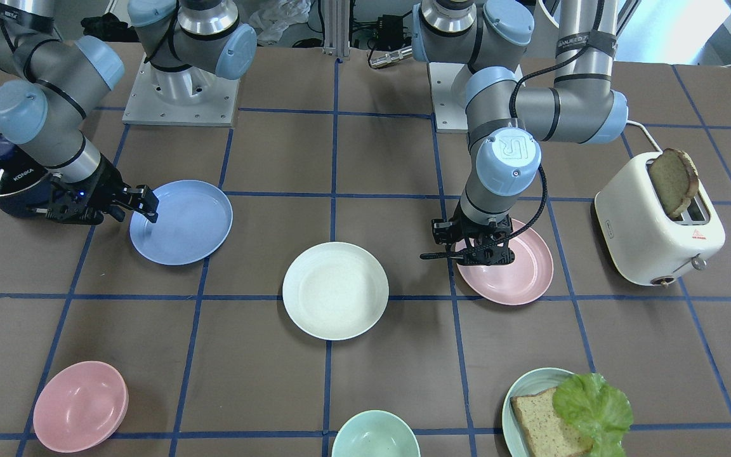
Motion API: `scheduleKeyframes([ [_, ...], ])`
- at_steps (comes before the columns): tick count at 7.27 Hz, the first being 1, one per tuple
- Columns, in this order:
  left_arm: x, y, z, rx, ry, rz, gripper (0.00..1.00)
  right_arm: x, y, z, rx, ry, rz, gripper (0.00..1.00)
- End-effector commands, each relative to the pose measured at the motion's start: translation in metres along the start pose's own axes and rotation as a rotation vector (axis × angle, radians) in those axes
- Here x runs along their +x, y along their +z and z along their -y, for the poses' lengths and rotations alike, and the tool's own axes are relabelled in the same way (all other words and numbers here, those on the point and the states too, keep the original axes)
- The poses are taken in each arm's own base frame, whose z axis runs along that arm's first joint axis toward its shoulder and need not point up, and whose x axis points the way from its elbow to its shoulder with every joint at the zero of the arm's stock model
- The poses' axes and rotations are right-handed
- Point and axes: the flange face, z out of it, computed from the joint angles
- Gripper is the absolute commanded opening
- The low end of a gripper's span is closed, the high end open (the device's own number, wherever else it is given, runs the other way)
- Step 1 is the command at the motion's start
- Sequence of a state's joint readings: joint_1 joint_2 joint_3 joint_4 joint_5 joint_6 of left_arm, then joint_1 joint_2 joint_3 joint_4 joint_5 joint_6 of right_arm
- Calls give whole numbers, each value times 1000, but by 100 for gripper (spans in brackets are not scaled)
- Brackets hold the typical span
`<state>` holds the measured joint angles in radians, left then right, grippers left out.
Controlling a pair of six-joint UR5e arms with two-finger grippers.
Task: Stack three plates with pink and blue
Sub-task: 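Grip the pink plate rim with the left gripper while the right grips the blue plate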
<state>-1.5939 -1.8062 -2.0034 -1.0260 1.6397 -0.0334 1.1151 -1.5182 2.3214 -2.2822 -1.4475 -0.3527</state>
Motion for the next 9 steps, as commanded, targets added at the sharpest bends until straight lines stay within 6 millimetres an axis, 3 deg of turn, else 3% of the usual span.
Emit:
scheduleKeyframes([
  [1, -1, 12, 6, 0, -6, 23, 56, 11, 8, 3, -4, -1, 9, 67],
  [2, 1, 15, 7, -6, -3, 24, 55, 10, 8, 4, 2, -11, 26, 64],
  [4, 4, 20, 9, -10, 2, 25, 55, 11, 11, 4, -6, -15, 29, 45],
  [6, 5, 26, 12, -4, 1, 24, 53, 11, 11, 3, -13, -43, 28, 3],
  [7, 6, 31, 15, -4, 3, 25, 52, 12, 10, 3, -12, -45, 27, 0],
  [8, 9, 35, 17, 6, 8, 27, 44, 14, 7, 4, -7, -41, 24, 0],
  [9, 10, 37, 18, 15, 14, 54, 31, 13, 3, 3, -7, -38, 24, 0],
])
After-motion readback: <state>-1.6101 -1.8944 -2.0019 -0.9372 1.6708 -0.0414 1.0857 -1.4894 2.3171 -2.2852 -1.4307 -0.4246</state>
